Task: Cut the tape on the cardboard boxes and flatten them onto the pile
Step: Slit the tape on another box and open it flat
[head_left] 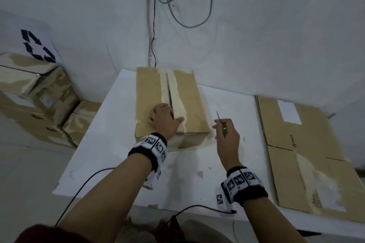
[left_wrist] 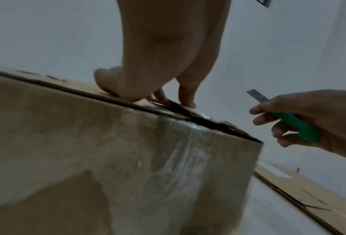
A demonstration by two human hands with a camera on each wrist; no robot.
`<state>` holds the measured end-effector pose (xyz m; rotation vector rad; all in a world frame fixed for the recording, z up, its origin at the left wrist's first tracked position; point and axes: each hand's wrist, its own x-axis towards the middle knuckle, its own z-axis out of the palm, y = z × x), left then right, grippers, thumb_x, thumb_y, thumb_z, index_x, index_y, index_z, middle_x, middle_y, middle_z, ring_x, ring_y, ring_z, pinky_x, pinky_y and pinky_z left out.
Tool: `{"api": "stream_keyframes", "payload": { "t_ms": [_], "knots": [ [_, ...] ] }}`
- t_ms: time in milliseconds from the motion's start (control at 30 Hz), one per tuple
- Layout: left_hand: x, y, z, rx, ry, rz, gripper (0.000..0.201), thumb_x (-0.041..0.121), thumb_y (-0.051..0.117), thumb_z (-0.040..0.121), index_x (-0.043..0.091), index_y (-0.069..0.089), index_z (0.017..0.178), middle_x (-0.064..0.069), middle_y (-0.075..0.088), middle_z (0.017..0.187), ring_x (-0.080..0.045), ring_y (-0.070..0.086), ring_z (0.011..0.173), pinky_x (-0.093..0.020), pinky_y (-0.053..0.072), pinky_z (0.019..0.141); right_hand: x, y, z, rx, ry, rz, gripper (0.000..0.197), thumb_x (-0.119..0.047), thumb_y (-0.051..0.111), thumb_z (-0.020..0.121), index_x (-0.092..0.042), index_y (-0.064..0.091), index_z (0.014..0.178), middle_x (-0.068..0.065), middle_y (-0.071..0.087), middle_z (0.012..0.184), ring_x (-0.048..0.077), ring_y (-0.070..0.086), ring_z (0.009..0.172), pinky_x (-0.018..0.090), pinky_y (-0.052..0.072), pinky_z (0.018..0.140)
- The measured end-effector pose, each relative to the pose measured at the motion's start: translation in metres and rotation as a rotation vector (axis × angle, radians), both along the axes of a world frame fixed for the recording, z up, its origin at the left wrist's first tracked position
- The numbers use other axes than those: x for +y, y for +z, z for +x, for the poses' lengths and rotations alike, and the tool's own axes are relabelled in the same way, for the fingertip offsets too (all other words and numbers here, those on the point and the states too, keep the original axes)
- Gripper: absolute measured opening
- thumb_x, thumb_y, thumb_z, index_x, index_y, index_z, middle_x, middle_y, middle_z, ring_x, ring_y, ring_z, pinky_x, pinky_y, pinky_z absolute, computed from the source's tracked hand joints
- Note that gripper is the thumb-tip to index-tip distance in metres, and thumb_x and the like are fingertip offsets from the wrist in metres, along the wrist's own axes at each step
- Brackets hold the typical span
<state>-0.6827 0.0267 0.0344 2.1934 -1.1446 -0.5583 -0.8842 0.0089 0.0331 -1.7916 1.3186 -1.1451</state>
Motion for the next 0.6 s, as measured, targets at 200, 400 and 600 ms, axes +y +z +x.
{"api": "stream_keyframes", "payload": {
  "t_ms": [200,400,600],
  "knots": [
    [0.011,0.015,0.044,-0.216,-0.386,0.188,0.043,0.041,0.076,0.076,0.019,0.063,0.111,-0.004,0.035,0.134,-0.031,0.029,0.128,-0.037,0.027,0.103,-0.046,-0.001,-0.016,0.149,-0.063,-0.036,0.018,-0.016,0.048,0.102,-0.012,0.065,0.104,0.007,0.055,0.11,0.007,0.047,0.1,0.003,0.034,0.085],
    [0.011,0.039,0.077,-0.379,-0.44,0.378,0.032,0.03,0.059,0.089,0.023,0.053,0.119,-0.007,0.043,0.128,-0.029,0.038,0.122,-0.041,0.028,0.099,-0.052,-0.005,-0.031,0.094,-0.074,0.193,0.018,-0.022,0.044,0.104,-0.017,0.06,0.098,-0.003,0.059,0.086,0.012,0.053,0.077,0.023,0.038,0.065],
    [-0.001,0.033,0.034,-0.368,-0.467,0.307,0.064,0.068,0.056,0.08,0.013,0.055,0.112,-0.01,0.05,0.118,-0.029,0.045,0.114,-0.041,0.032,0.096,-0.031,-0.013,-0.032,0.007,-0.092,0.255,0.021,-0.023,0.043,0.104,-0.014,0.062,0.101,-0.008,0.063,0.096,-0.002,0.055,0.086,0.004,0.038,0.064]
  ]
}}
